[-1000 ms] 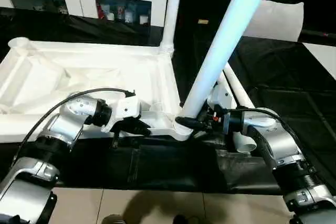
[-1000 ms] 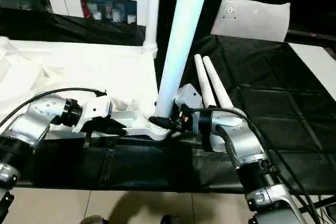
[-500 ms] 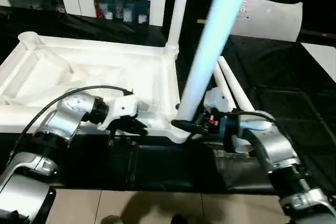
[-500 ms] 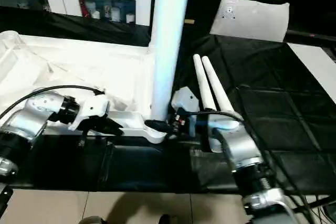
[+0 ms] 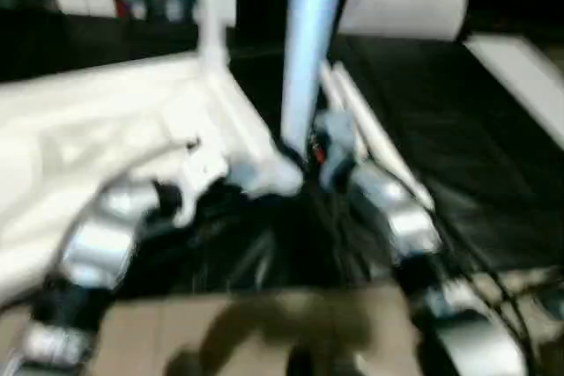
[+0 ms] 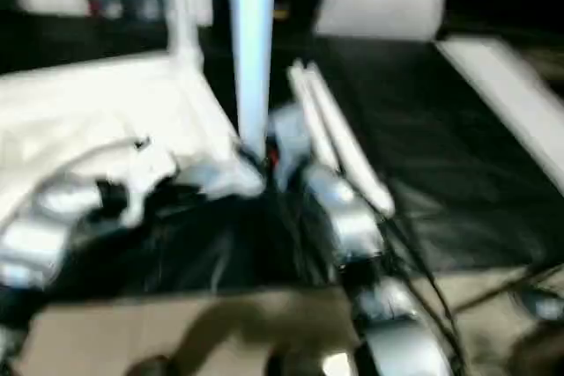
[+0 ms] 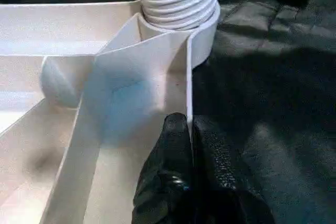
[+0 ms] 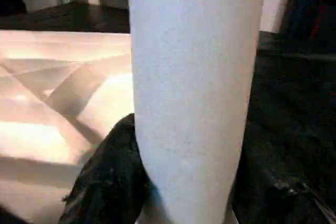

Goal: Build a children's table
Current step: Insert table leg to table base

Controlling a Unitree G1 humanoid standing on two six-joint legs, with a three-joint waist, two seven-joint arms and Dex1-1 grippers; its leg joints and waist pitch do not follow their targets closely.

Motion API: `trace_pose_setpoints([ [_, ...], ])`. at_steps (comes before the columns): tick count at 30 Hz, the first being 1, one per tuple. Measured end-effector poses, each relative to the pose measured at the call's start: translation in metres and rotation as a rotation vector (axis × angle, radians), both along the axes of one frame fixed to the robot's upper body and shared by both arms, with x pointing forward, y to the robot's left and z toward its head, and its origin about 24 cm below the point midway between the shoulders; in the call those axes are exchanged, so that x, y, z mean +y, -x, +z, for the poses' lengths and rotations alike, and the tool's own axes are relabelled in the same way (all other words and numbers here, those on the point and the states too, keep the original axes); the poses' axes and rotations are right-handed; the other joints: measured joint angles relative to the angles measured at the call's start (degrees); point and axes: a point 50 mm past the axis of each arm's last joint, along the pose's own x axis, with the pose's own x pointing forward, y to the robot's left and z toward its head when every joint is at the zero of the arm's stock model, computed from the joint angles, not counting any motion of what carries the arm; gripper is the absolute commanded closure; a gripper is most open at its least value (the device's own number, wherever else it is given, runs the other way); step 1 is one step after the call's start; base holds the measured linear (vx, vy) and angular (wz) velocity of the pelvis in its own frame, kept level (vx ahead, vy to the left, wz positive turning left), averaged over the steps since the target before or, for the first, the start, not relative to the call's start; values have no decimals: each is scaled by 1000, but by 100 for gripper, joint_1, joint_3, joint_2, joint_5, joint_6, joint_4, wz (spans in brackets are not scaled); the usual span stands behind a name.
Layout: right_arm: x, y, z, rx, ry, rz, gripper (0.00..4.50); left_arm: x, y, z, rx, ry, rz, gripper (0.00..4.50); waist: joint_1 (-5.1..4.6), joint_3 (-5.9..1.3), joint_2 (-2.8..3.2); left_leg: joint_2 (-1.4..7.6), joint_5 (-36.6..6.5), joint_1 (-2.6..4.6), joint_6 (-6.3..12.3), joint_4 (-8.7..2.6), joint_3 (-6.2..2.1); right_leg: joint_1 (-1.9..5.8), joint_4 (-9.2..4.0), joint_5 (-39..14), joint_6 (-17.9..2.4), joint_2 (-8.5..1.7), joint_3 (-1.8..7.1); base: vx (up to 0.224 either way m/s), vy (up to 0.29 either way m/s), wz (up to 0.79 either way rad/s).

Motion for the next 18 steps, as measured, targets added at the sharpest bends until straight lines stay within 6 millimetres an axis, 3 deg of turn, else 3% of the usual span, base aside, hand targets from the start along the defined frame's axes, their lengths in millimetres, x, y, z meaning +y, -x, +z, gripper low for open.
trace_pose_setpoints([
  [2, 2, -6, 1, 20, -7, -64, 260, -12, -2, 0, -2, 20, 53, 450, -8, -4, 2, 64, 135, 20, -30, -33, 59, 5, -39, 89, -95, 42, 37, 0, 0, 0],
  [4, 1, -12, 2, 30, 11, -125, 260, -26, -3, -2, 2, 36, 100, 450, -23, -4, 12, 55, 201, 32, -19, -16, 151, 9, -40, 191, -86, 26, 120, -5, 28, 1],
  [7, 2, -14, 3, 20, 36, -152, 260, -32, -6, -1, -16, 27, 131, 450, -37, -9, 18, 49, 201, 12, -18, -27, 171, 12, -135, 186, -77, 27, 141, -2, 60, -5],
  [8, 2, -14, 3, 17, 42, -155, 260, -32, -6, -1, -18, 23, 133, 450, -40, -11, 14, 46, 205, -14, -11, -23, 174, 14, -146, 186, -77, 27, 147, -5, 62, -11],
  [13, 3, -12, 3, 6, 23, -160, 260, -30, -11, -2, -43, -18, 147, 450, -63, -38, -28, 40, 245, 11, 49, -22, 230, 1, -150, 205, -43, 36, 226, 0, 0, 0],
  [18, 15, 1, 1, 12, -126, -44, 260, -13, -16, 0, -123, -95, 126, 450, -167, -45, -48, 41, 244, 15, 50, -44, 218, -34, -184, 197, -27, 52, 225, 0, 0, 0],
])
